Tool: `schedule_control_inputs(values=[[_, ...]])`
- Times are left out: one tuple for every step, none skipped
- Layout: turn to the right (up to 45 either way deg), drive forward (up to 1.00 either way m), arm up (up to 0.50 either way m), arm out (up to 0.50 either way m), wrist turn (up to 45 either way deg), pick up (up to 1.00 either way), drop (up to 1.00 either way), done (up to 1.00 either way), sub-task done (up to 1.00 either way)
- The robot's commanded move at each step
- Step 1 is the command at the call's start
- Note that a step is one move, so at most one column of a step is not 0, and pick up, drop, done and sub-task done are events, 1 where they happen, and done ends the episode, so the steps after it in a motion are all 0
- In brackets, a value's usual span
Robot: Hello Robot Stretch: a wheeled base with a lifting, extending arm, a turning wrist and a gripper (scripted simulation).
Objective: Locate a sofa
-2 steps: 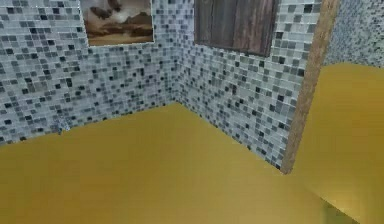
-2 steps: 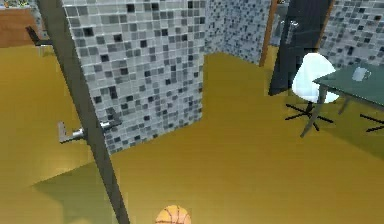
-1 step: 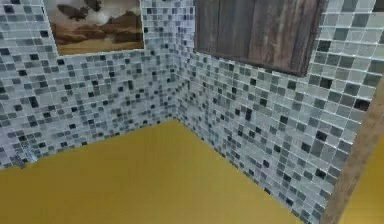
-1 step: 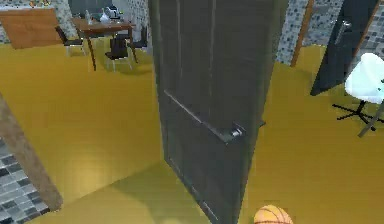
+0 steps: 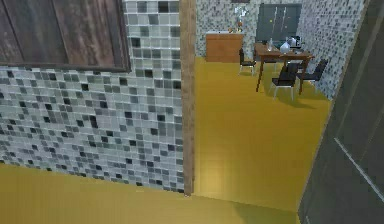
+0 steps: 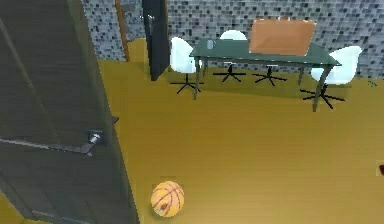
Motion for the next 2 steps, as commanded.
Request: schedule_control_inputs(values=[[3.0, 0.00, 0.00, 0.00, 0.0, 0.00, 0.00, 0.00, 0.00], [0.0, 0.75, 0.00, 0.00, 0.0, 0.00, 0.00, 0.00, 0.00]])
